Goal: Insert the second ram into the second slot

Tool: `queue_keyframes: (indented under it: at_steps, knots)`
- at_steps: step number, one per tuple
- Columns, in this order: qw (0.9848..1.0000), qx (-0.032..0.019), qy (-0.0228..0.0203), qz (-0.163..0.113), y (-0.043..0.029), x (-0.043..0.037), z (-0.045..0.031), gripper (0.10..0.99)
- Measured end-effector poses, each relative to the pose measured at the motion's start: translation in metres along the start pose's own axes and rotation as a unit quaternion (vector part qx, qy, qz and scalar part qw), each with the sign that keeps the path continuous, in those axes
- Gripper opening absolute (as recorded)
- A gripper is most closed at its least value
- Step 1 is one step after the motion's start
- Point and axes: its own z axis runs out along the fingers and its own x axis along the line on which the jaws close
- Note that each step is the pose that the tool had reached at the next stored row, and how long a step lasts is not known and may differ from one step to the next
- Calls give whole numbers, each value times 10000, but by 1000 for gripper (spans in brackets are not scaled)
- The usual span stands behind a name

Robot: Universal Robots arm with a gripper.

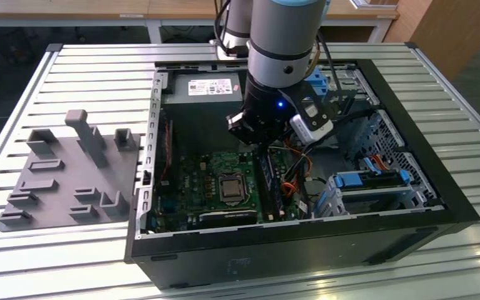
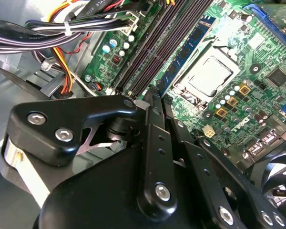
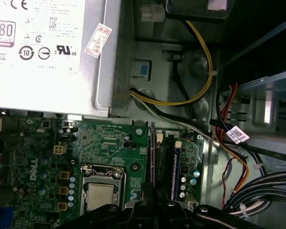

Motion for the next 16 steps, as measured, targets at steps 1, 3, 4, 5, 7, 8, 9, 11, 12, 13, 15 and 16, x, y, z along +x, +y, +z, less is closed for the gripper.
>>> queue_keyframes:
  at_steps: [1, 3, 4, 5, 7, 8, 9, 11, 12, 13, 15, 16]
  knots:
    - [10000, 1, 2, 28, -2, 1, 54, 137]
    - [10000, 1, 2, 29, -2, 1, 54, 137]
    - [10000, 1, 2, 29, -2, 1, 54, 137]
    - [10000, 1, 2, 29, -2, 1, 54, 137]
    - [10000, -1, 1, 29, -1, 1, 54, 137]
    - [10000, 0, 1, 29, -2, 1, 51, 137]
    - [10000, 0, 2, 29, -1, 1, 48, 137]
    - [10000, 1, 2, 29, -1, 1, 39, 137]
    - [10000, 2, 1, 29, -1, 1, 35, 137]
    - [10000, 3, 1, 30, -1, 0, 34, 137]
    - [9999, 12, 0, 99, -1, 0, 35, 137]
    - [9999, 20, -1, 168, -1, 0, 34, 137]
